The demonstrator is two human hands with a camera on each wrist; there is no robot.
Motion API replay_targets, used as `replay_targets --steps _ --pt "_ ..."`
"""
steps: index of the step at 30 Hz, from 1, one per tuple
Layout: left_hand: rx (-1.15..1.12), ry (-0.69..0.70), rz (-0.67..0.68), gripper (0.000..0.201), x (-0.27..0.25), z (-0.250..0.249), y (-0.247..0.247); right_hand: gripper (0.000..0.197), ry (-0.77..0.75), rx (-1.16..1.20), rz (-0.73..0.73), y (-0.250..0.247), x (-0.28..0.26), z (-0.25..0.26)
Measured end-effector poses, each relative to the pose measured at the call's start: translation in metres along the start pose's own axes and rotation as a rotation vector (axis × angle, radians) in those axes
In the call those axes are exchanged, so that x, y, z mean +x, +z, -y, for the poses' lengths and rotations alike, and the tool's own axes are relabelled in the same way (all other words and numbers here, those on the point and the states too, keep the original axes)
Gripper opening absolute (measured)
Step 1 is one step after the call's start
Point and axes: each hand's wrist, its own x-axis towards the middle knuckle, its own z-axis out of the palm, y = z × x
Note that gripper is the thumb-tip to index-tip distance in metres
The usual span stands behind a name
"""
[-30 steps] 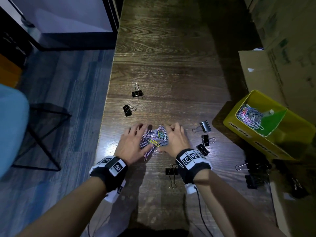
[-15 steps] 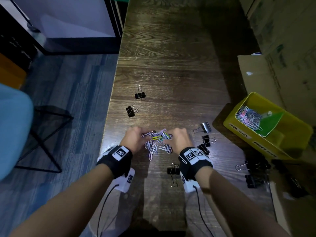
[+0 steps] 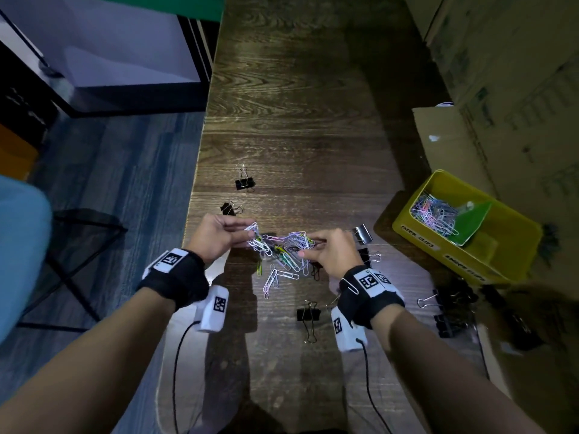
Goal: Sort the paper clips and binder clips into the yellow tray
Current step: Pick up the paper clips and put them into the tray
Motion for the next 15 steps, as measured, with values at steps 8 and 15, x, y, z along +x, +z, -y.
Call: replay_targets --steps 8,15 --pt "-0.058 0.088 -0.039 0.023 0.003 -0.056 0.01 0.045 -0.103 0.354 -0.072 -0.051 -0.01 -0.006" --pt "-0.2 0.145 0.057 0.023 0.008 -0.129 0.075 0.038 -0.205 0.627 -0.153 -0.121 -0.034 -0.002"
